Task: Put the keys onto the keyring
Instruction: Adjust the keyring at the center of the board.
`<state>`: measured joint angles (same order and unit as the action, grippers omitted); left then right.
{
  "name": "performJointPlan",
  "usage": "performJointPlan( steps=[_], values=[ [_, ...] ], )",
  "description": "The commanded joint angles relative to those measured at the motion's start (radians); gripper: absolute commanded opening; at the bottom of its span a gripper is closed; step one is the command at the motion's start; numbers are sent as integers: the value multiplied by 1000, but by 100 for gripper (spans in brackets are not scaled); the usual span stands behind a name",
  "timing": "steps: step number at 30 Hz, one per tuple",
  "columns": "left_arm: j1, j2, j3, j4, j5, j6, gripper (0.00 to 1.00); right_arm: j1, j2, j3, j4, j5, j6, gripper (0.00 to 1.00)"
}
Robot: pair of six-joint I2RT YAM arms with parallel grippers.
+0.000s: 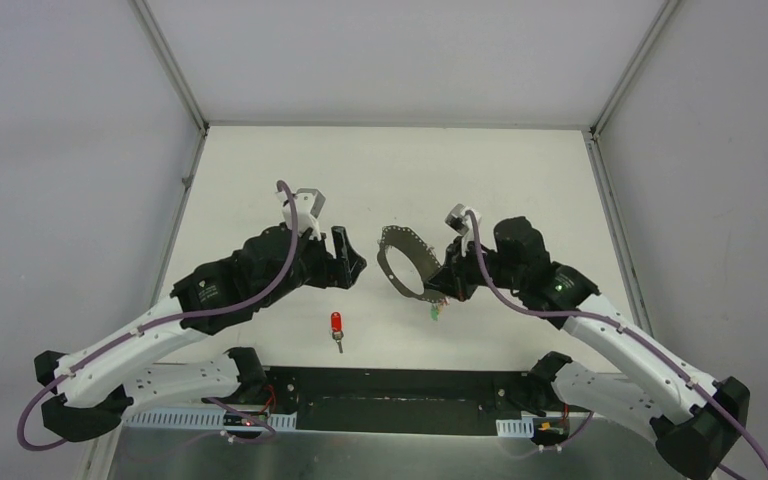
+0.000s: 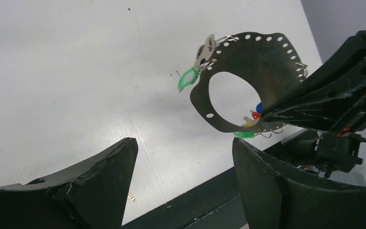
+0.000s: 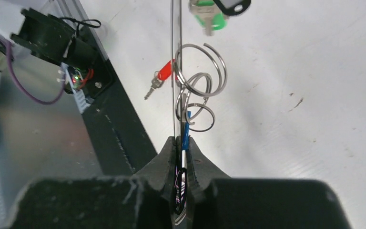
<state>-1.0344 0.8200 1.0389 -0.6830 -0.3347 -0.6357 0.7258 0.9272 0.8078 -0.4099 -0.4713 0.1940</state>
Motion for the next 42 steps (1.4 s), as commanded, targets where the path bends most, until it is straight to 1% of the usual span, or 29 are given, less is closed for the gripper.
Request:
performJointPlan(
  steps=[1,3,7,9,11,12,13,16,20,21,23,26,30,32,39,41,42],
  values=[
    [0,58,69,-4,38,112,75,-3,-82,-54,144,-2,-223,0],
    [1,95,104,-4,57,151,76,-3,-95,-71,137,-56,-313,0],
    [12,177,202,-26,101,192,78,-3,-93,-80,87,-39,-403,0],
    [49,246,272,-75,151,175,79,-4,-90,-79,45,-44,-468,0],
    [127,306,335,-128,287,134,75,-3,-89,-85,13,-63,-538,0],
    [185,335,353,-135,374,110,71,-4,-92,-92,5,-71,-567,0],
    [213,364,372,-136,447,97,68,-3,-97,-99,0,-84,-593,0],
    [232,459,445,-140,597,106,65,-3,-115,-115,-25,-164,-724,0],
    [232,554,511,-140,755,95,64,-2,-115,-112,-67,-219,-821,0],
    [232,576,523,-138,796,90,63,-2,-114,-108,-78,-223,-838,0],
    [232,609,527,-133,866,81,59,-1,-115,-105,-84,-218,-852,0],
    [233,633,485,-86,948,41,59,-2,-125,-102,-81,-216,-869,0],
    [232,635,401,51,1041,-55,58,-2,-127,-95,-79,-203,-871,0],
    [232,634,369,81,1056,-89,59,-2,-128,-90,-80,-199,-866,0],
    [224,633,297,109,1051,-120,60,-1,-132,-80,-70,-190,-844,0],
    [212,640,288,129,1057,-127,58,-2,-133,-79,-71,-188,-839,0],
    [206,646,289,137,1064,-130,54,-2,-131,-78,-69,-187,-839,0]
  ],
)
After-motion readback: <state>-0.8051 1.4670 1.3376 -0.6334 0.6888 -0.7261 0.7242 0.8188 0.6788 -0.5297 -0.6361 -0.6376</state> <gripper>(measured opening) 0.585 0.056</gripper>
